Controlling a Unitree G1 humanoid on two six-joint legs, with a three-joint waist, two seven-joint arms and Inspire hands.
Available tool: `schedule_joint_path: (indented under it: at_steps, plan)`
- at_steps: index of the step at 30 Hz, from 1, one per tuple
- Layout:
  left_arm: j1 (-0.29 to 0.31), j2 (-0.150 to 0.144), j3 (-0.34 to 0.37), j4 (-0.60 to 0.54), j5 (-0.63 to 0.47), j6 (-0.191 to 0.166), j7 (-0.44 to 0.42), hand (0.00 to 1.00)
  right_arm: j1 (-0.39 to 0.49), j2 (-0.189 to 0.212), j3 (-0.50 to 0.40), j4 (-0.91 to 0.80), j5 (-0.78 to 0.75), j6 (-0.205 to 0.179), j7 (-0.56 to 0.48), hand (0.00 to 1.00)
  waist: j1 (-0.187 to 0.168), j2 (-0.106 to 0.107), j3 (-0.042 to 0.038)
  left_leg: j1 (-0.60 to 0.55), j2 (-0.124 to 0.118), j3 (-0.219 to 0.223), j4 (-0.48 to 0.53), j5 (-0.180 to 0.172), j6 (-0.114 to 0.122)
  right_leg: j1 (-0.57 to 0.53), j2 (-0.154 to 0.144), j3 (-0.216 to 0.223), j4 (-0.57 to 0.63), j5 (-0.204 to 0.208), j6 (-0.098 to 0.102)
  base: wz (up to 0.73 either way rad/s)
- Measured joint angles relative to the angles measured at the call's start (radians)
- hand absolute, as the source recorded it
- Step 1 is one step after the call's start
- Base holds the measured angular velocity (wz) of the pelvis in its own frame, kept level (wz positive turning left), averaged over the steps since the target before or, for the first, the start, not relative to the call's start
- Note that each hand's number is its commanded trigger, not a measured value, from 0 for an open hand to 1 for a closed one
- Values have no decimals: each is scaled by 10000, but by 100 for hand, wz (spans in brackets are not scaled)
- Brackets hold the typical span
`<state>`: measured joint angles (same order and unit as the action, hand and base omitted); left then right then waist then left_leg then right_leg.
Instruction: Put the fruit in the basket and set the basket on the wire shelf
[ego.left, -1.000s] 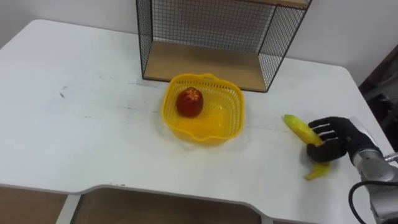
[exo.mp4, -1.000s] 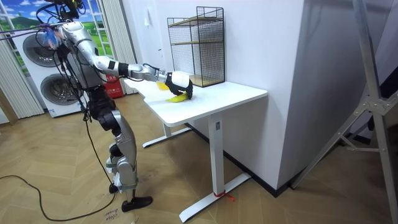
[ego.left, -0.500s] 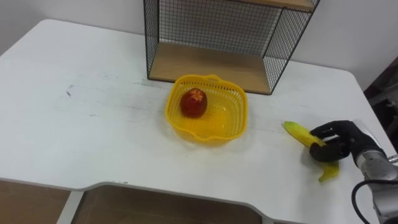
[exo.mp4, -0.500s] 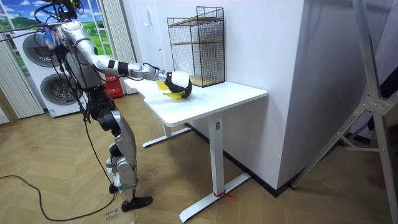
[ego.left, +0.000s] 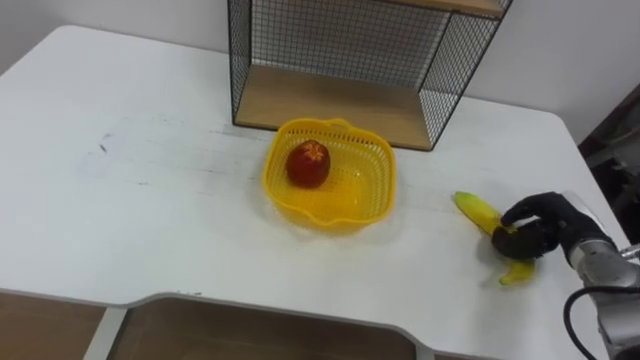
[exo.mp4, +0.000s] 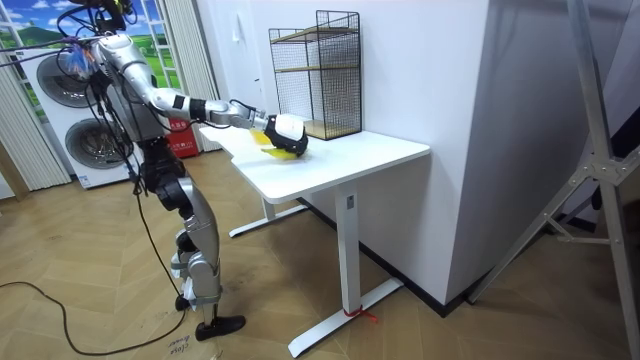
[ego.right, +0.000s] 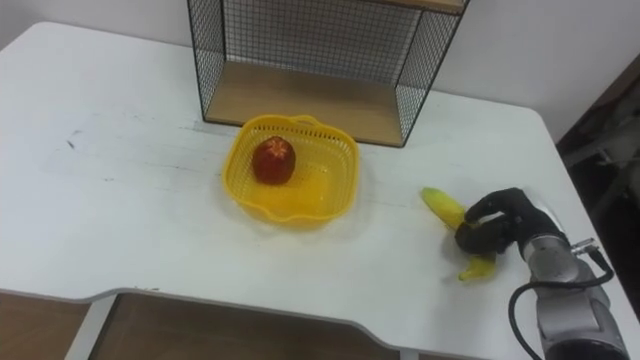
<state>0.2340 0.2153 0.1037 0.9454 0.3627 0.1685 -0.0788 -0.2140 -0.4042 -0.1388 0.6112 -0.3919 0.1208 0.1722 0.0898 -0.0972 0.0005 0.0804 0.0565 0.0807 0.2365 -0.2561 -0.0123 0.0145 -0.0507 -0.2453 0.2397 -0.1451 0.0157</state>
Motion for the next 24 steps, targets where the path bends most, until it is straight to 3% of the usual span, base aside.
schedule_joint_path:
  at_steps: [4,11,14,18,24]
  plan:
    - [-38,-11,4,184,8,-9,33,0,107,90,5,-1452,-382,53,41,100,-122,149,67,-72,7,67,-15,2,0,-161,0,34,60,15,-24,-9]
    - [31,-69,-3,189,22,-299,36,0,620,346,9,-4568,-350,-20,10,100,-106,215,2,-157,5,154,-2,12,1,-322,-17,66,129,3,-27,-3]
    - [42,-66,7,190,6,-474,38,0,684,425,9,-5537,-346,-314,-125,100,-130,201,-6,-147,6,149,-1,12,2,-295,-22,46,124,3,-27,0]
    - [41,-70,-4,183,12,-667,41,0,684,425,14,-6041,-17,-767,-285,100,-59,212,6,-145,7,137,-23,11,2,-273,-17,61,125,1,-24,0]
    - [105,-76,-112,149,10,-661,41,0,683,429,61,-6436,-5,-751,-282,100,-81,221,42,-160,-3,138,-44,9,0,-279,-13,112,123,-34,-19,0]
